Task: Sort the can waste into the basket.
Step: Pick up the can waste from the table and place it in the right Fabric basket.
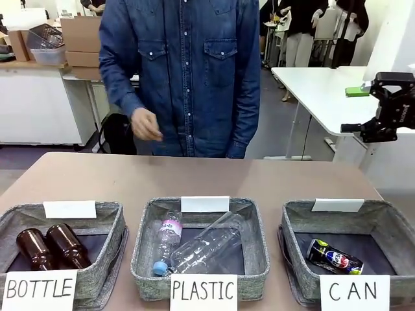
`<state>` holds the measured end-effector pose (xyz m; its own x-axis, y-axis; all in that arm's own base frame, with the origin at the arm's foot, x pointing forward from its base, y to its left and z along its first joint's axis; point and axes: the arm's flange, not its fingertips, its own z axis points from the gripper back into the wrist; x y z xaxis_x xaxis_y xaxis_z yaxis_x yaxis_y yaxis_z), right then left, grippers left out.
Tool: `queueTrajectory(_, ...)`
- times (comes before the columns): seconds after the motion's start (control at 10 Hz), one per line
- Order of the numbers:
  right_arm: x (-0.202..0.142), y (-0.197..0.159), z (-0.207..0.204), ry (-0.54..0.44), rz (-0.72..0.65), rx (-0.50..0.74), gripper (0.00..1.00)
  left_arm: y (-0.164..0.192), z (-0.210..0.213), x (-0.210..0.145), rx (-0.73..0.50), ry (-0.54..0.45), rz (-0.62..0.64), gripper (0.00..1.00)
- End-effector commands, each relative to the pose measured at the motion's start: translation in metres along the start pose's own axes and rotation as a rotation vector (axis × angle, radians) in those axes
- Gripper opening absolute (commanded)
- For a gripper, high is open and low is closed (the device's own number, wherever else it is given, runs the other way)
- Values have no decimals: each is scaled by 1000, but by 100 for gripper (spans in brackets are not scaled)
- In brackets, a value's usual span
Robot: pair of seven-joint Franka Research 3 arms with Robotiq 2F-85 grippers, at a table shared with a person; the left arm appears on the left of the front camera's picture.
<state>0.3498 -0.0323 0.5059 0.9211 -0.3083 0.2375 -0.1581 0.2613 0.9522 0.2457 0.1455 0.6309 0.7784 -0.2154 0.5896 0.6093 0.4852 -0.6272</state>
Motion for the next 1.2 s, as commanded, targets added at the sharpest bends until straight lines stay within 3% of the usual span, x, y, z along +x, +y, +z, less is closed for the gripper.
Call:
queueTrajectory(0.0,2,2,2,11,5,-2,100,-28,-68,25,70,-33,2,40)
queueTrajectory(0.4,2,2,2,11,5,-2,100,-99,-252,69,143,157,-263,40)
queueTrajectory(0.6,2,2,2,11,5,-2,100,-109,-320,78,142,259,-377,40)
queueTrajectory(0.7,2,2,2,11,5,-2,100,-103,-338,78,108,328,-312,40)
queueTrajectory(0.8,2,2,2,11,5,-2,100,-131,-311,59,145,243,-343,40)
queueTrajectory(1.1,2,2,2,11,5,-2,100,-131,-311,59,145,243,-343,40)
